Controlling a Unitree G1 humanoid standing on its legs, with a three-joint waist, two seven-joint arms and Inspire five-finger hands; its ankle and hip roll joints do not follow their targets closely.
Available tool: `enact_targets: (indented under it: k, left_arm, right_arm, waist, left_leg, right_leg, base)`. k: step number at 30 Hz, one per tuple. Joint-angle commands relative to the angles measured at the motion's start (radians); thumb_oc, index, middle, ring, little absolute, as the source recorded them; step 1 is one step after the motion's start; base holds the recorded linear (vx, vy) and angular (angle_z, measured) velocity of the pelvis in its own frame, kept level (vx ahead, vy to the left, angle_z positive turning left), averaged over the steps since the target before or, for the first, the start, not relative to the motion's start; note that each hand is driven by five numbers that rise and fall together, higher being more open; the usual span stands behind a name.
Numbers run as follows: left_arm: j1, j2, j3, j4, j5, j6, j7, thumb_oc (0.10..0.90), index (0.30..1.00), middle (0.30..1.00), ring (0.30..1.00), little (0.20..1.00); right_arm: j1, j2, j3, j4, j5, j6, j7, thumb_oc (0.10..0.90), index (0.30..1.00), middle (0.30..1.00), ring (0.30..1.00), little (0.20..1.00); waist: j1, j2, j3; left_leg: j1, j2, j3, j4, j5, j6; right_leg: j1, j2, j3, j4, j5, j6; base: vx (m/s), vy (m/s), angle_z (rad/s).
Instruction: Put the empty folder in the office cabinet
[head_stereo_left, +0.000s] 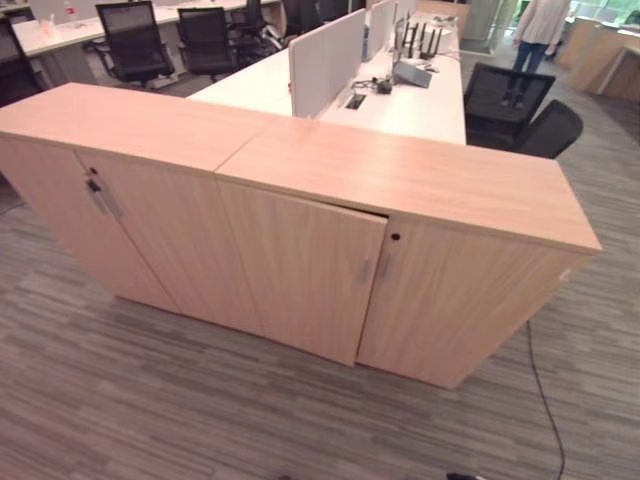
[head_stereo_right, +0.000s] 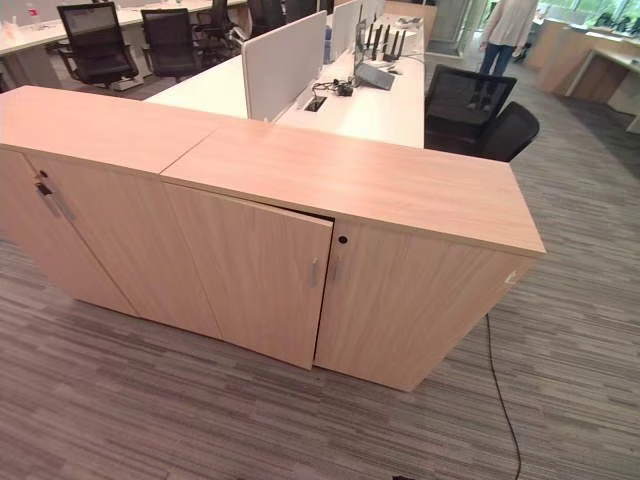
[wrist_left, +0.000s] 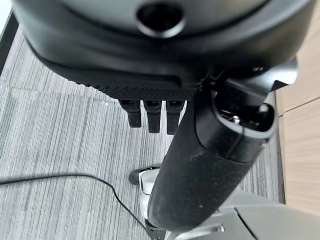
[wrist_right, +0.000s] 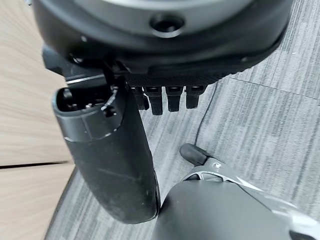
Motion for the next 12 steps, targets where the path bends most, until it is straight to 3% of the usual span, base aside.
enact_targets:
  k: [1, 4, 7, 12]
  left_arm:
    - [-0.082, -0.003, 0.001, -0.077, -0.022, -0.07, -0.006, 0.8, 0.9, 0.9, 0.9, 0.9]
    - [-0.045, -0.014, 0.056, -0.008, -0.038, -0.056, -0.022, 0.8, 0.9, 0.9, 0.9, 0.9]
    - [-0.004, -0.007, 0.133, 0.039, -0.078, -0.05, -0.019, 0.8, 0.9, 0.9, 0.9, 0.9]
    - [0.013, -0.017, 0.127, 0.027, -0.073, -0.054, -0.019, 0.8, 0.9, 0.9, 0.9, 0.9]
  right_arm:
    - [-0.032, -0.033, 0.037, -0.023, -0.034, -0.006, -0.024, 0.8, 0.9, 0.9, 0.9, 0.9]
    - [-0.023, -0.019, 0.026, -0.012, -0.042, -0.008, -0.022, 0.8, 0.9, 0.9, 0.9, 0.9]
    - [-0.009, -0.003, 0.004, -0.013, -0.021, -0.009, -0.021, 0.8, 0.9, 0.9, 0.9, 0.9]
    - [0.035, 0.011, 0.001, 0.003, -0.033, -0.005, -0.022, 0.8, 0.9, 0.9, 0.9, 0.9]
  waist:
    - [-0.001, -0.055, 0.031]
    - [-0.001, -0.042, -0.006]
    - [-0.006, -0.025, -0.053]
    - [-0.011, -0.011, -0.084]
  left_leg:
    - [-0.031, -0.127, -0.056, 0.079, -0.183, 0.122]
    - [0.074, -0.134, -0.056, -0.094, -0.204, 0.151]
    - [0.162, -0.105, -0.047, -0.294, -0.136, 0.154]
    - [0.236, -0.093, -0.051, -0.375, -0.119, 0.159]
  right_leg:
    - [0.003, 0.06, 0.026, 0.006, -0.052, 0.009]
    - [0.004, 0.072, 0.051, 0.006, -0.041, 0.027]
    - [-0.008, 0.071, 0.072, 0.006, -0.037, 0.039]
    - [0.013, 0.067, 0.076, 0.006, -0.053, 0.052]
  base:
    - [0.03, 0.017, -0.33]
    - [0.12, 0.074, -0.33]
    - [0.12, 0.136, -0.51]
    - [0.05, 0.071, 0.05]
